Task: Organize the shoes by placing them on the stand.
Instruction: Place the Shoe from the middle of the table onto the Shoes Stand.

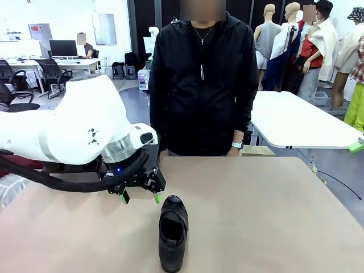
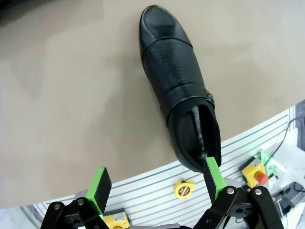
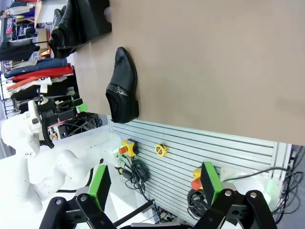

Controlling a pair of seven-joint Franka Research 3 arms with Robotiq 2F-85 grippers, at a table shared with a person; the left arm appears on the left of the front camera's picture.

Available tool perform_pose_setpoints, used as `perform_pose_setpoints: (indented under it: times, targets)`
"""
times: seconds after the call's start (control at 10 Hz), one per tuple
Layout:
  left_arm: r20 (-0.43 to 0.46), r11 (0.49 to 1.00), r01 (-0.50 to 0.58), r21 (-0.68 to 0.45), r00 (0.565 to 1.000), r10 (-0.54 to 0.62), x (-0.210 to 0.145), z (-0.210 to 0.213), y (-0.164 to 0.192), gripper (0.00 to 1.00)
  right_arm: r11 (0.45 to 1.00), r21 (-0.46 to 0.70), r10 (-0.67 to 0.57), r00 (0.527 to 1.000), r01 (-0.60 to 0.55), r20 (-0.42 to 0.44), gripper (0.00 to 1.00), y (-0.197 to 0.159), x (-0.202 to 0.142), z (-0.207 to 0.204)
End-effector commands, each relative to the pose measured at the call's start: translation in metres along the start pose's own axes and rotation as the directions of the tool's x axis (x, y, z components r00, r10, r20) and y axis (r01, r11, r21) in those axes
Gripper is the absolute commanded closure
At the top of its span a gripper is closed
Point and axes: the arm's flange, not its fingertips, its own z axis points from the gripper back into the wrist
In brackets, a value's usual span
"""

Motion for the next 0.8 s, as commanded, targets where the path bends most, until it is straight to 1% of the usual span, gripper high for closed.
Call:
perform_pose_setpoints:
  times: [0.0, 0.1, 0.2, 0.4, 0.5, 0.7]
  targets:
    - [0.054, 1.0, -0.029, 0.004, 0.998, 0.028, 0.001, 0.021, 0.007, 0.0, 1.0, -0.007, 0.016, 1.0, -0.016, -0.007, 0.0, -0.002, -0.002, 0.002]
    - [0.054, 1.0, -0.029, 0.004, 0.998, 0.028, 0.001, 0.021, 0.007, 0.0, 1.0, -0.007, 0.016, 1.0, -0.016, -0.007, 0.0, -0.002, -0.002, 0.002]
    - [0.011, 1.0, -0.002, -0.007, 1.0, 0.002, 0.002, 0.006, 0.002, 0.0, 1.0, -0.007, 0.016, 1.0, -0.016, -0.007, 0.0, -0.002, -0.002, 0.002]
    - [0.004, 0.992, -0.093, 0.08, 0.996, 0.093, 0.0, -0.026, 0.0, 0.0, 1.0, -0.007, 0.016, 1.0, -0.016, -0.007, 0.0, -0.002, -0.002, 0.002]
    - [-0.023, 0.996, -0.072, 0.051, 0.997, 0.073, -0.003, -0.036, 0.002, 0.0, 1.0, -0.007, 0.016, 1.0, -0.016, -0.007, 0.0, -0.002, -0.002, 0.002]
    - [-0.066, 0.997, -0.082, 0.016, 0.994, 0.082, -0.009, -0.059, -0.002, 0.0, 1.0, -0.007, 0.016, 1.0, -0.016, -0.007, 0.0, -0.002, -0.002, 0.002]
